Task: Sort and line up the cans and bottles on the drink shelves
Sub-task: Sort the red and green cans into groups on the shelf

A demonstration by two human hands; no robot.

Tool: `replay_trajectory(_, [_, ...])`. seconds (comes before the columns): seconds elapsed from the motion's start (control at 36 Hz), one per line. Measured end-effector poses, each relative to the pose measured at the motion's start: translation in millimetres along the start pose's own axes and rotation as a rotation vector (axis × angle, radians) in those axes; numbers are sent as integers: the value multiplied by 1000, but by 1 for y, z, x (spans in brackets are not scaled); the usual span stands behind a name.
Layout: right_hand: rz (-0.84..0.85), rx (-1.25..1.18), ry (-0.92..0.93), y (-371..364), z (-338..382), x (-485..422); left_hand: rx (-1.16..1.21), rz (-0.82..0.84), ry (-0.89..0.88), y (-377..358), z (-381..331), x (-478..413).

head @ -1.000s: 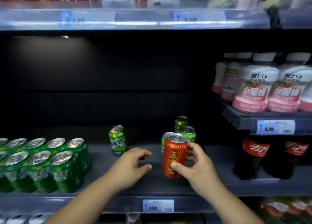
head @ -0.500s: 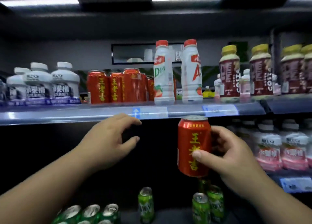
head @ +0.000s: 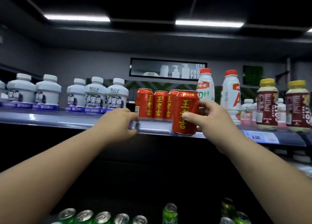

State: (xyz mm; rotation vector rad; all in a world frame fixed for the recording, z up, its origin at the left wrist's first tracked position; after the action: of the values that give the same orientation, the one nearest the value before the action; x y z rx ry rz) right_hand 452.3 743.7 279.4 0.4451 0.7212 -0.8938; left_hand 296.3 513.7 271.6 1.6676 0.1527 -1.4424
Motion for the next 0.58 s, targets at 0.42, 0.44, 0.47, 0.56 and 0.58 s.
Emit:
replay_trajectory(0.42, [-93, 365, 151, -104, 30, -33, 98, -68, 25, -22, 19, 8])
replay_trajectory(0.44, [-96, 399, 160, -107, 30, -33, 104, -70, 27, -22, 19, 9])
replay_trajectory(0.47, [-101, 422, 162, -110, 29, -33, 109, -71, 29, -23, 19, 10])
replay_trajectory(0.56, [-104, 479, 157, -115, 30, -35, 114, -71, 36, -23, 19, 10])
replay_trajectory(0.58, [-101, 501, 153, -116, 31, -36, 112, -69, 37, -22, 18, 10])
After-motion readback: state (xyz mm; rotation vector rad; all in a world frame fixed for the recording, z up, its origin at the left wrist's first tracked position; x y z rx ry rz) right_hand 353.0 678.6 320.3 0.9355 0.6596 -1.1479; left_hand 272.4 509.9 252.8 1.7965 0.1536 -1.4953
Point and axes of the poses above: each hand's wrist, its own x-axis away from the middle knuckle, its own y-axis out of the back of the hand, z = x × y, the point moved 2 cm from there along -x, towards the middle knuckle, and after that the axes turned 14 degrees about -z, right-handed, at the moved point
